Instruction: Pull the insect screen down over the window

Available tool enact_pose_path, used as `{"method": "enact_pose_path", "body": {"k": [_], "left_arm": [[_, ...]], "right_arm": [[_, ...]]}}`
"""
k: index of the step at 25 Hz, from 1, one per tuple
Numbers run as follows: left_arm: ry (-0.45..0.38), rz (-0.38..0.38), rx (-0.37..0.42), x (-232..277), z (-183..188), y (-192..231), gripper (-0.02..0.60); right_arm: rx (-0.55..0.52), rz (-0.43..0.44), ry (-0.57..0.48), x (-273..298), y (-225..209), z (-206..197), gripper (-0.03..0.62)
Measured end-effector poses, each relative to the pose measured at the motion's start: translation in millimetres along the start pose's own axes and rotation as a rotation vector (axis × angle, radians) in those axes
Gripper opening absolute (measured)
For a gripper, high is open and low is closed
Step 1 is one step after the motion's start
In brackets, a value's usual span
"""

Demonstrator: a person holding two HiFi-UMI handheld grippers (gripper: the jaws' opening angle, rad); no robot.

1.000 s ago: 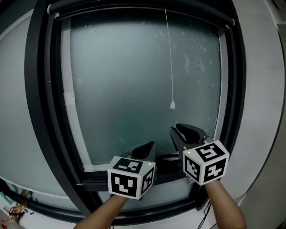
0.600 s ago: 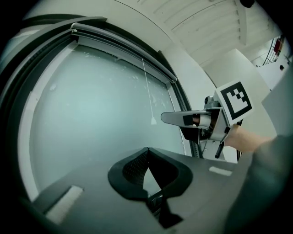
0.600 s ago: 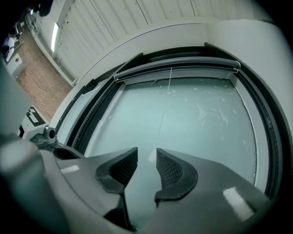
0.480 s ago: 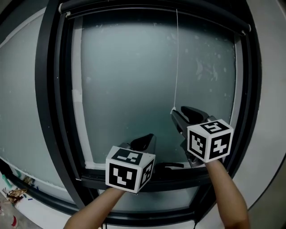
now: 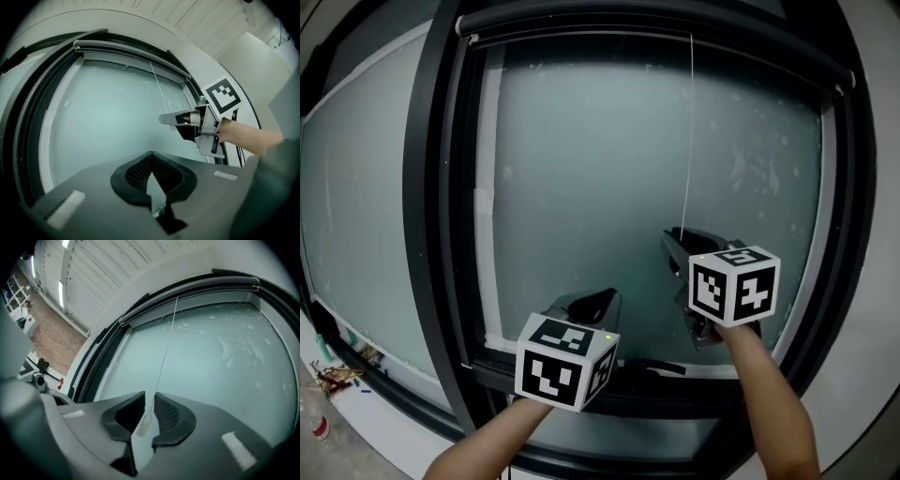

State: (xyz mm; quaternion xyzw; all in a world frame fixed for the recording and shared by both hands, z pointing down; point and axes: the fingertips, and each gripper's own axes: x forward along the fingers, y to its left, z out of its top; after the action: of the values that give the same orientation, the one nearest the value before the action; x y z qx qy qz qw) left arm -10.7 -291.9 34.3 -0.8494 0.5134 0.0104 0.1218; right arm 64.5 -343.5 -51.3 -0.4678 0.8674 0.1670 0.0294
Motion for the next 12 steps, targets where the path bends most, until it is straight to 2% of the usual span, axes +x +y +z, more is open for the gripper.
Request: {"method": "enact_pose_path", "body": {"k": [2, 7, 12], "left_arm": [[-0.002, 0.017, 0.010, 1.5, -0.4, -2.8, 0.017], [0.006, 0.040, 0.028, 6.2, 0.1, -7.9, 0.017], [0.011, 0.046, 0.043, 10.5, 1.1, -12.8, 0.017]], "right_arm": [[0.011, 0.006, -0.025, -4.0, -5.7, -0.4, 0.036], [0.061, 0.067, -0.036, -7.1, -11.3, -6.7, 0.026], [0.160, 0.121, -0.102, -13.5, -16.2, -4.0, 0.025]]}}
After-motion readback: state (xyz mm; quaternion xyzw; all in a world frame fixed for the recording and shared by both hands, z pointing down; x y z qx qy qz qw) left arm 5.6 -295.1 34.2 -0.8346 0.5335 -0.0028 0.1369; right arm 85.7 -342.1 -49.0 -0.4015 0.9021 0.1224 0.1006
